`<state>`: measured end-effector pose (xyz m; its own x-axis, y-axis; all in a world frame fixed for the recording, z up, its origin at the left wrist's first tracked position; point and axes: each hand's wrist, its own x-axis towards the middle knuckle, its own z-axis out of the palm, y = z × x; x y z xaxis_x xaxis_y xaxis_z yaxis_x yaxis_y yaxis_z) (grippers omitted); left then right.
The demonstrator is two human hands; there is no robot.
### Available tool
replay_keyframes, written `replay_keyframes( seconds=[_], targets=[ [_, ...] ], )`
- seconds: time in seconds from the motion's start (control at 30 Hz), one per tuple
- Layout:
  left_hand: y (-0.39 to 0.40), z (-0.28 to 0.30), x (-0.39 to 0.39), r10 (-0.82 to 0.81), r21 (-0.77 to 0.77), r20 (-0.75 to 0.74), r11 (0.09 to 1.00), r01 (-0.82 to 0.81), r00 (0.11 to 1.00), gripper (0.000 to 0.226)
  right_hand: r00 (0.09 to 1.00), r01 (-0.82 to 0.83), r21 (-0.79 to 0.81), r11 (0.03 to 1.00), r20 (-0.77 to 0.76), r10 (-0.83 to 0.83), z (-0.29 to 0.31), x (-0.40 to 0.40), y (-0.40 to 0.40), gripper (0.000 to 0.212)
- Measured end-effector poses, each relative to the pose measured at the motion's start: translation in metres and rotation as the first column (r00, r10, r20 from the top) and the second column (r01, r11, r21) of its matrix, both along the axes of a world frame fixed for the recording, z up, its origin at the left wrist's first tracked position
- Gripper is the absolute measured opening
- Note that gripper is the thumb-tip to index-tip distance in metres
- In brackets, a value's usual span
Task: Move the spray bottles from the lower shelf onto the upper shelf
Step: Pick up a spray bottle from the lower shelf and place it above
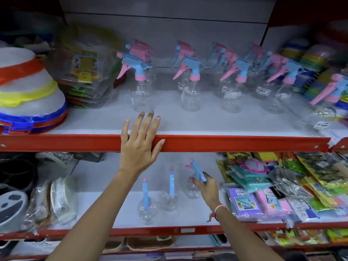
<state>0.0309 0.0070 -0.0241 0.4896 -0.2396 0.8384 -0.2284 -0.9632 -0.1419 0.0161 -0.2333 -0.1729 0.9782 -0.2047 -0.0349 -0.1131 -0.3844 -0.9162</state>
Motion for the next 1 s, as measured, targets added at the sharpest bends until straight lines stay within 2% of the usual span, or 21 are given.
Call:
replay_keyframes(
  seconds=[0.1, 0.23, 0.5, 0.73, 1.0],
  targets=[
    [0.0, -0.001, 0.001, 0.008, 0.005, 0.009, 1.0, -0.008, 1.0, 0.056, 0.997, 0.003, 0.024, 1.0, 0.072, -0.005, 0.007, -0.007, -0.006, 0.01],
    [0.0, 0.0, 0.0, 0.009, 0.006, -0.011, 1.0, -0.009, 1.0, 0.056, 0.99, -0.11, 0.074, 0.991, 0.102, 0.102, 0.029, -0.029, -0.018, 0.016],
    [-0.005, 0.005, -0.009, 0.039, -0.029, -0.076, 0.999, -0.041, 0.996, 0.056, 0.942, -0.265, 0.056, 0.963, 0.23, 0.246, 0.101, -0.076, -0.055, 0.022],
    [-0.007, 0.007, -0.017, 0.061, -0.033, -0.168, 0.997, -0.067, 0.984, 0.057, 0.901, -0.319, 0.121, 0.94, 0.348, 0.261, 0.165, -0.097, -0.083, 0.038],
    [-0.009, 0.014, -0.021, 0.052, -0.052, -0.249, 0.996, -0.067, 0.967, 0.059, 0.793, -0.348, 0.129, 0.928, 0.569, 0.218, 0.256, -0.072, -0.121, 0.036]
  ],
)
